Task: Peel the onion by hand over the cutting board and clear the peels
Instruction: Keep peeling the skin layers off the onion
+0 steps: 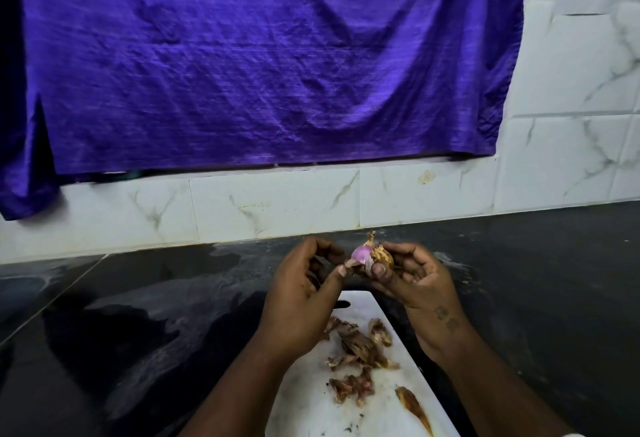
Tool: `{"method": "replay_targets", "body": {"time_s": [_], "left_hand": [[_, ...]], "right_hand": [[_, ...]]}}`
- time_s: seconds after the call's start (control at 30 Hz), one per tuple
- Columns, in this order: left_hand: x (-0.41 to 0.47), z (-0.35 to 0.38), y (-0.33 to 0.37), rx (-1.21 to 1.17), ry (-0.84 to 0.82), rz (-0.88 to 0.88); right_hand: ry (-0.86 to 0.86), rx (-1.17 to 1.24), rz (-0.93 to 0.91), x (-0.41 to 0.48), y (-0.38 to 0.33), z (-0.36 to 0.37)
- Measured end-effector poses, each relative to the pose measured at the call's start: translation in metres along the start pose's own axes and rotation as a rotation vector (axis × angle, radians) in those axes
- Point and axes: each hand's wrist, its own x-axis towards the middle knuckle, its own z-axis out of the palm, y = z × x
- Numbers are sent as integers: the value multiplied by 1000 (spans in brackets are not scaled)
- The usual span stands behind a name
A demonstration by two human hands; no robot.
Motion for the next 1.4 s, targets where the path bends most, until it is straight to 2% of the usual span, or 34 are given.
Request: {"method": "replay_targets", "body": {"time_s": [0.1, 0.37, 0.5, 0.57, 0.7, 0.8, 0.9, 1.23, 1.4], "left_hand": [[0, 0, -3, -23, -9, 1], [3, 0, -11, 177, -5, 133], [4, -1, -12, 165, 4, 159], [3, -2, -11, 162, -47, 197], [2, 0, -17, 300, -232, 234], [1, 0, -22, 380, -365, 203], [1, 0, -23, 415, -420, 160], [2, -1, -21, 329, -284, 102], [1, 0, -18, 267, -32, 143]], "right_hand": [[2, 0, 11, 1, 1, 0], [-35, -43, 21, 0, 4, -1], [-21, 28, 32, 2, 4, -1], [8, 96, 49, 3, 3, -2], [52, 143, 66, 5, 4, -4], [82, 145, 77, 6, 5, -5], [105, 157, 76, 7, 6, -5], [24, 122, 96, 2, -1, 1], [-37, 109, 103, -1, -2, 3]]}}
